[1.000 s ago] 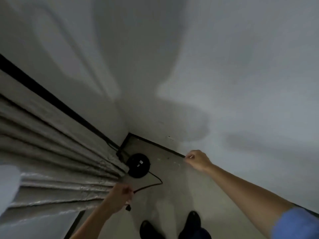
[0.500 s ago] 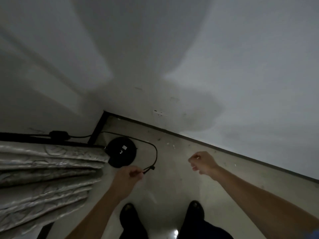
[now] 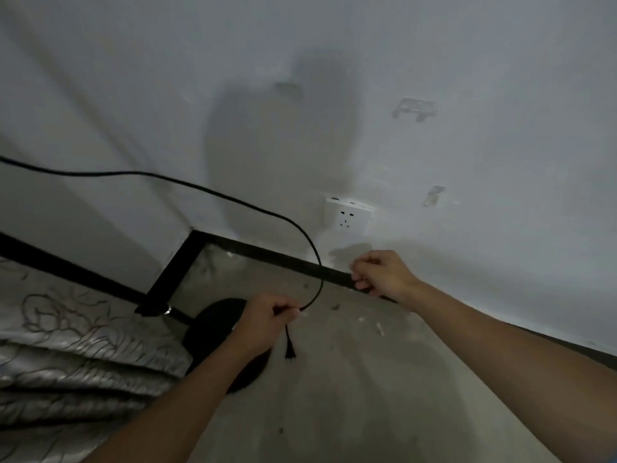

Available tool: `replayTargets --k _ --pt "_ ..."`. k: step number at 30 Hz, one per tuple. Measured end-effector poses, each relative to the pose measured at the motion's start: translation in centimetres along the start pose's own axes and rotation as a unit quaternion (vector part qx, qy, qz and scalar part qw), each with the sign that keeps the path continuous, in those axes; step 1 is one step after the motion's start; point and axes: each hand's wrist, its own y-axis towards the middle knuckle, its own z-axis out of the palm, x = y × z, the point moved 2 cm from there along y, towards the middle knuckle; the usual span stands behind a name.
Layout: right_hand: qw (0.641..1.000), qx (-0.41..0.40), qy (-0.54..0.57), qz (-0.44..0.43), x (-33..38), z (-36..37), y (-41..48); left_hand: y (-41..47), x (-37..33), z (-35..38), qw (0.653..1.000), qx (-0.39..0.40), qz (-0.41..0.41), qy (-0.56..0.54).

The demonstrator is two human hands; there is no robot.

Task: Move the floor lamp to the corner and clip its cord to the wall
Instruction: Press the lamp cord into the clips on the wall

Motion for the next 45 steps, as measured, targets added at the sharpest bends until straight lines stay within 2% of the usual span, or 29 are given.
replayTargets --k 7,11,14,17,20,23,25,27,29,32,33,35,37,39,41,43,45 --pt "0.986 -0.029 0.023 -0.161 2.2 0.4 4.1 6.9 1.4 0.0 0.984 -0.032 0.146 0.094" --pt "0.978 -0.035 0.033 -0.201 2.6 -0.2 4.0 7.2 1.1 0.2 0.972 -0.038 0.195 0.129" --pt "0.972 -0.019 0.062 -0.225 3.8 0.1 2.6 5.9 0.8 1.4 0.963 -0.024 0.218 0.155" --pt "0.958 -0.007 0.124 -0.257 4.9 0.4 0.9 5.3 0.6 2.1 0.963 -0.020 0.212 0.167" --pt "0.952 -0.020 0.137 -0.273 5.2 -0.3 -0.1 5.9 0.8 1.5 0.966 -0.017 0.203 0.158" --pt "0.961 -0.050 0.117 -0.245 5.6 -2.2 -0.5 7.2 -0.3 -0.6 0.978 -0.049 0.182 0.090" --pt "0.970 -0.062 0.092 -0.215 5.9 -3.2 -0.5 8.2 -2.4 -3.4 0.978 -0.123 0.163 -0.033" --pt "0.978 -0.063 0.061 -0.190 5.9 -3.7 -0.3 8.4 -5.4 -6.6 0.953 -0.183 0.173 -0.168" --pt "0.983 -0.052 0.019 -0.172 5.9 -3.8 -0.1 8.0 -8.4 -8.8 0.932 -0.163 0.220 -0.236" --pt "0.987 -0.020 -0.050 -0.150 6.1 -2.8 -0.1 6.9 -12.7 -8.5 0.925 -0.064 0.266 -0.266" --pt "0.987 -0.005 -0.074 -0.145 6.4 -2.2 -0.2 6.8 -13.8 -7.9 0.922 -0.056 0.265 -0.276" --pt "0.983 0.021 -0.105 -0.149 7.0 -1.1 -0.7 6.7 -15.0 -7.1 0.913 -0.087 0.248 -0.311" --pt "0.978 0.008 -0.089 -0.190 8.1 -0.8 -1.1 7.0 -14.6 -7.5 0.889 -0.145 0.212 -0.380" --pt "0.962 -0.054 -0.025 -0.265 9.7 -1.4 -1.6 7.4 -13.8 -8.6 0.852 -0.175 0.190 -0.454" --pt "0.929 -0.137 0.039 -0.342 12.2 -2.3 -2.2 7.7 -13.3 -9.6 0.825 -0.173 0.189 -0.505" --pt "0.893 -0.200 0.030 -0.402 15.2 -2.7 -2.7 7.9 -13.7 -10.2 0.801 -0.163 0.190 -0.543" --pt "0.860 -0.248 -0.028 -0.445 18.1 -2.6 -3.0 8.2 -14.1 -10.4 0.782 -0.156 0.193 -0.571"
